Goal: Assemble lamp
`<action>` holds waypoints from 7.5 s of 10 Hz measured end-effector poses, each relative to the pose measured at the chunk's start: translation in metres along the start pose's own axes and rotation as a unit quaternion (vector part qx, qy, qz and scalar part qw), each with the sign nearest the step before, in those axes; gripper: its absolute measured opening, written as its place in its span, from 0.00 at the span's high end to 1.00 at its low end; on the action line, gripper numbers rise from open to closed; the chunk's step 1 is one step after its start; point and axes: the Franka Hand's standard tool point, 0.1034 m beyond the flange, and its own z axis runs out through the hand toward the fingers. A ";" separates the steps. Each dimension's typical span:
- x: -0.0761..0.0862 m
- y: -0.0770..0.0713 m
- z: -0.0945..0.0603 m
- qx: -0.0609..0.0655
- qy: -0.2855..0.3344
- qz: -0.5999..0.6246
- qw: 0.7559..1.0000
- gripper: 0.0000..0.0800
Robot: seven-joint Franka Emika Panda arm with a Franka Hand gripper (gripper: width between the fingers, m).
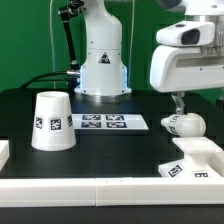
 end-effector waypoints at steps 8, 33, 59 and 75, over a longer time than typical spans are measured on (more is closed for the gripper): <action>-0.015 -0.032 0.012 -0.014 -0.001 -0.081 0.997 0.13; -0.060 -0.023 0.069 0.010 -0.429 -0.070 0.901 0.13; -0.011 0.096 -0.031 0.019 -0.105 -0.035 0.994 0.28; 0.055 0.114 -0.083 -0.038 0.130 -0.025 0.990 0.28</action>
Offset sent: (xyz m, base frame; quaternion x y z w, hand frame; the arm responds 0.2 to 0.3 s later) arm 0.0000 0.0000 0.0000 0.0000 0.0000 0.0000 1.0000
